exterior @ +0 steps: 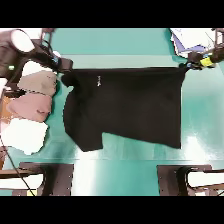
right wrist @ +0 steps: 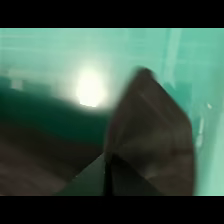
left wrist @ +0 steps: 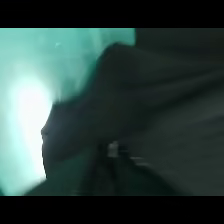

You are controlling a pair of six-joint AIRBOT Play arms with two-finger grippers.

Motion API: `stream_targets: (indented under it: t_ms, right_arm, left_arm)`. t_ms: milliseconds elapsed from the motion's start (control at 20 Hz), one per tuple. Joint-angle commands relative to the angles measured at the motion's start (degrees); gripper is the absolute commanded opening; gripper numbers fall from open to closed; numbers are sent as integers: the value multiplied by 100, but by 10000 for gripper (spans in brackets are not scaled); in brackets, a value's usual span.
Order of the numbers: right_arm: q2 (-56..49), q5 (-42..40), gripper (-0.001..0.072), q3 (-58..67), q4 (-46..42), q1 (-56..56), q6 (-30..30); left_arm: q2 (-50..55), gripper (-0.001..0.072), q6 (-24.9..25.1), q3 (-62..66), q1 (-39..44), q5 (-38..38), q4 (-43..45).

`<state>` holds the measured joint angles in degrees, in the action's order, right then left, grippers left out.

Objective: Fold the shirts.

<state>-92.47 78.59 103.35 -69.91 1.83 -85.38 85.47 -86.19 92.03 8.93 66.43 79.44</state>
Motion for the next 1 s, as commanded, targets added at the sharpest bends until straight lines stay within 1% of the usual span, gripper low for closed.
stream_targets:
  t_ms: [0,50,100,200,250,300,500,650,700,800,950]
  right_arm:
    - [-824,111,239,649,511,20,2]
    - [-931,271,372,863,664,-15,4]
    - [-984,461,371,1034,903,-70,83]
    - [-844,922,369,955,1462,-201,450]
    - [-638,1086,369,686,1652,-289,586]
    - [-409,1102,369,345,1727,-356,625]
    - [815,859,368,-1506,1788,-562,874]
    - [1519,450,368,-2524,1788,-560,920]
    - [1692,321,368,-2756,1790,-555,920]
    - [1943,234,368,-3073,1788,-553,920]
    - [2159,238,368,-3324,1786,-553,920]
  left_arm:
    - [503,556,85,-59,-55,-260,-46]
    - [494,550,90,11,-114,-136,-44]
    - [492,551,72,155,-214,195,-48]
    - [354,551,72,221,-503,905,-59]
    - [256,550,72,76,-675,1130,-81]
    - [107,550,70,-212,-837,1176,-160]
    - [-673,550,109,-2297,-1196,608,-728]
    - [-852,550,120,-3550,-1193,-74,-1019]
    - [-846,550,157,-3777,-1193,-293,-1180]
    - [-846,549,385,-4050,-1191,-601,-1504]
    - [-839,549,415,-4201,-992,-885,-1694]
